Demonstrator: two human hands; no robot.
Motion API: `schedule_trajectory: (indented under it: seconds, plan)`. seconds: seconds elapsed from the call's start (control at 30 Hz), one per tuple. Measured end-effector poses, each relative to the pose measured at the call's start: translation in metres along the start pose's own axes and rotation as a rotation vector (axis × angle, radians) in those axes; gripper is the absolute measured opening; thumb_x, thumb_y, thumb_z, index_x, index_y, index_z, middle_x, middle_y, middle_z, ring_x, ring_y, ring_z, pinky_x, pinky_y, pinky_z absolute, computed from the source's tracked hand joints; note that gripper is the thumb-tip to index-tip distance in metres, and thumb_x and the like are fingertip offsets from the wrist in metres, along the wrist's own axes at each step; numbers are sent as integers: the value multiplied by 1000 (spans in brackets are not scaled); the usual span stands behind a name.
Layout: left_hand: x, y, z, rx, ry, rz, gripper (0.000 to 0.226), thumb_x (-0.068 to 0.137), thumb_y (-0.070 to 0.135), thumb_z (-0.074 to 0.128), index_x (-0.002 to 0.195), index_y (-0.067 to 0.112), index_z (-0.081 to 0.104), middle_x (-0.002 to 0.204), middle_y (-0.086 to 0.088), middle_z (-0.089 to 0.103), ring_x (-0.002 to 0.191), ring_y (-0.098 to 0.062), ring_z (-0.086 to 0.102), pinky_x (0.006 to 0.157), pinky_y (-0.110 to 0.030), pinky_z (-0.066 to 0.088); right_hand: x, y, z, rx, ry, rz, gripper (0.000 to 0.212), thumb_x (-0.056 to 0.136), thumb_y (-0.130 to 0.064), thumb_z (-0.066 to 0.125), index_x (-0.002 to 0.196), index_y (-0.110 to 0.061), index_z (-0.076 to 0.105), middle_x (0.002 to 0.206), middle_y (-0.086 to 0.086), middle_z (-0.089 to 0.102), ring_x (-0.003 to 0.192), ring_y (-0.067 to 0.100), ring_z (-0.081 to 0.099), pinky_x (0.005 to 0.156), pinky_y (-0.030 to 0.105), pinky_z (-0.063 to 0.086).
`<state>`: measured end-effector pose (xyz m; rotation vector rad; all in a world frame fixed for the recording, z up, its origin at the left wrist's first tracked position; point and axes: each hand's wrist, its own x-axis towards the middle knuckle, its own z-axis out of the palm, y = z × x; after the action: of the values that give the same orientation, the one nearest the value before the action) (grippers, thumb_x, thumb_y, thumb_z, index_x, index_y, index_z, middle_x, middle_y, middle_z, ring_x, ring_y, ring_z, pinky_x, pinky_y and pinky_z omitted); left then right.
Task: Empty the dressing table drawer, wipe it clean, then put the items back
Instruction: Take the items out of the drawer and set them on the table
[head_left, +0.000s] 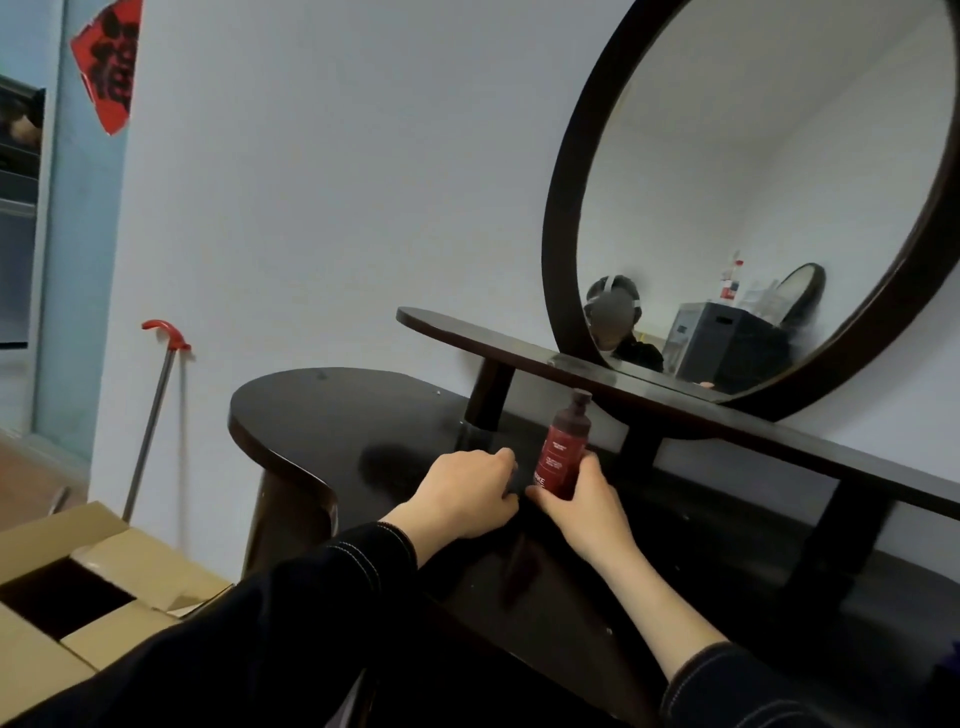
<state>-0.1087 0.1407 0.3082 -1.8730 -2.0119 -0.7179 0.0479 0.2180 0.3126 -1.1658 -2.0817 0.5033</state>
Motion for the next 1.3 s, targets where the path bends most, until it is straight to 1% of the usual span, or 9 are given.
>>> schedule_trajectory:
  seconds: [0.17, 0.33, 0.6, 0.73, 0.83, 0.93, 1.07, 1.13, 1.3]
  plan:
    - [-8, 3, -5, -15, 21, -28, 36, 86, 56, 59, 94, 24, 45, 93, 8, 55, 88, -20, 63, 65, -30, 38, -20, -3, -8, -184, -46, 20, 72, 84, -53, 72, 140, -20, 41, 133, 1, 57, 119, 23, 57, 90, 38, 53]
    - [-29, 11, -16, 13, 31, -97, 55, 81, 69, 60, 106, 21, 51, 100, 5, 56, 88, -19, 63, 64, -31, 42, -53, 0, -23, -282, -69, 31, 74, 91, -58, 60, 149, -18, 38, 146, 2, 47, 132, 23, 48, 97, 37, 48]
    - [-97, 40, -37, -150, 133, -162, 22, 90, 43, 60, 87, 21, 62, 89, 8, 52, 93, -20, 54, 70, -32, 43, -121, 7, -62, -258, -66, 40, 36, 95, -48, 58, 121, -23, 61, 127, -2, 52, 113, 17, 53, 82, 32, 50]
    - [-152, 65, -31, -141, 310, -123, 23, 95, 36, 50, 101, 22, 68, 101, 5, 55, 101, -21, 53, 91, -36, 39, -171, 2, -76, -341, 51, -4, 31, 98, -44, 51, 119, -25, 63, 126, -4, 56, 112, 17, 54, 77, 32, 45]
    - [-198, 83, -19, -172, 357, -4, 38, 94, 36, 51, 128, 21, 61, 133, 0, 55, 133, -24, 46, 117, -42, 27, -230, 8, -71, -462, 244, -177, 39, 99, -42, 48, 131, -25, 62, 135, -6, 60, 126, 19, 53, 101, 36, 41]
    - [-236, 95, -3, -279, 314, 163, 40, 90, 30, 60, 129, 19, 57, 152, -2, 40, 147, -26, 29, 118, -37, 28, -286, 33, -63, -500, 243, -339, 56, 94, -32, 61, 147, -23, 48, 157, -2, 41, 150, 17, 30, 124, 42, 24]
    - [-275, 106, 32, -382, 45, 320, 15, 90, 26, 53, 94, 19, 65, 102, 7, 59, 104, -16, 49, 87, -34, 49, -333, 81, -52, -211, 166, -191, 31, 96, -26, 57, 127, -31, 57, 132, -18, 52, 125, 1, 49, 96, 25, 51]
    - [-287, 108, 58, -343, -203, 303, 20, 90, 27, 52, 93, 16, 68, 97, 4, 62, 99, -18, 51, 86, -32, 47, -344, 105, -38, -139, 3, -17, 16, 98, -24, 58, 109, -34, 63, 111, -19, 60, 103, 2, 61, 81, 26, 55]
    - [-290, 98, 108, -309, -687, 163, 17, 92, 23, 55, 92, 10, 66, 95, -7, 69, 91, -27, 63, 77, -36, 49, -356, 151, 1, -79, -474, 203, 20, 97, -31, 58, 85, -46, 65, 89, -23, 69, 88, -4, 66, 79, 31, 59]
